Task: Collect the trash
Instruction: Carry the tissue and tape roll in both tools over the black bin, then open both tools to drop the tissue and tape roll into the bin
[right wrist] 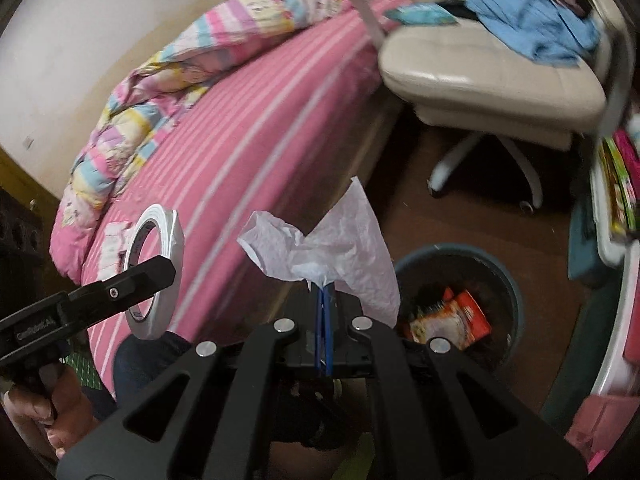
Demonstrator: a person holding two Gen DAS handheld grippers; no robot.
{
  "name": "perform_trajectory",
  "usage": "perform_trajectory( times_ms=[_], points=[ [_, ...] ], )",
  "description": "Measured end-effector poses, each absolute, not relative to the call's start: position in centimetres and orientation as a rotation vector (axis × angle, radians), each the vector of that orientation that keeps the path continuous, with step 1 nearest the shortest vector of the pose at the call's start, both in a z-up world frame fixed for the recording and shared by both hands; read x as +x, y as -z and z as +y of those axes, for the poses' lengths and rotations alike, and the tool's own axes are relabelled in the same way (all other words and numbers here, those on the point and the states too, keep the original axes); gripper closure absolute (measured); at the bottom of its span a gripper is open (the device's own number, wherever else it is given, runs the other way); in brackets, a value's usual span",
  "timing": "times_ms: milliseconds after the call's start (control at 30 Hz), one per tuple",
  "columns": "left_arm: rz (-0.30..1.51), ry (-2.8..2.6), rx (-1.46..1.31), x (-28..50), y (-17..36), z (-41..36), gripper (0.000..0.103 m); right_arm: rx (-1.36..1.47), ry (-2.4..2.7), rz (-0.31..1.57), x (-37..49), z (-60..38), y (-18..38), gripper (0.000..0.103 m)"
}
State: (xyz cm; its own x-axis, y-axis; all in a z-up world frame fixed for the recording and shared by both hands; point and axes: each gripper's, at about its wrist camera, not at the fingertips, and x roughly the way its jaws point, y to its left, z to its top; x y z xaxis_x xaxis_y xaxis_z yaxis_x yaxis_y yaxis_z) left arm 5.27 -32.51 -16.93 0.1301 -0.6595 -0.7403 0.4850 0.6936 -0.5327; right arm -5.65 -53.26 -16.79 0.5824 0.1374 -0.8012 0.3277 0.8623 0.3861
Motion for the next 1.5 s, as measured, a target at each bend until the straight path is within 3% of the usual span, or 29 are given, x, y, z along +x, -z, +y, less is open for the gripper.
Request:
perform_trajectory(
  times_ms=[833, 1500],
  points=[
    [1.564, 0.888, -0.151, 3.8, 32.9, -43.3, 0.088, 0.695, 0.255, 1.213, -9.2, -60.3, 31.3, 0.102],
    [1.673, 0.866, -0.068, 4.3, 38.9, -47.3, 0.088, 0.734, 0.291, 1.300, -9.2, -61.6, 35.5, 0.099]
  ],
)
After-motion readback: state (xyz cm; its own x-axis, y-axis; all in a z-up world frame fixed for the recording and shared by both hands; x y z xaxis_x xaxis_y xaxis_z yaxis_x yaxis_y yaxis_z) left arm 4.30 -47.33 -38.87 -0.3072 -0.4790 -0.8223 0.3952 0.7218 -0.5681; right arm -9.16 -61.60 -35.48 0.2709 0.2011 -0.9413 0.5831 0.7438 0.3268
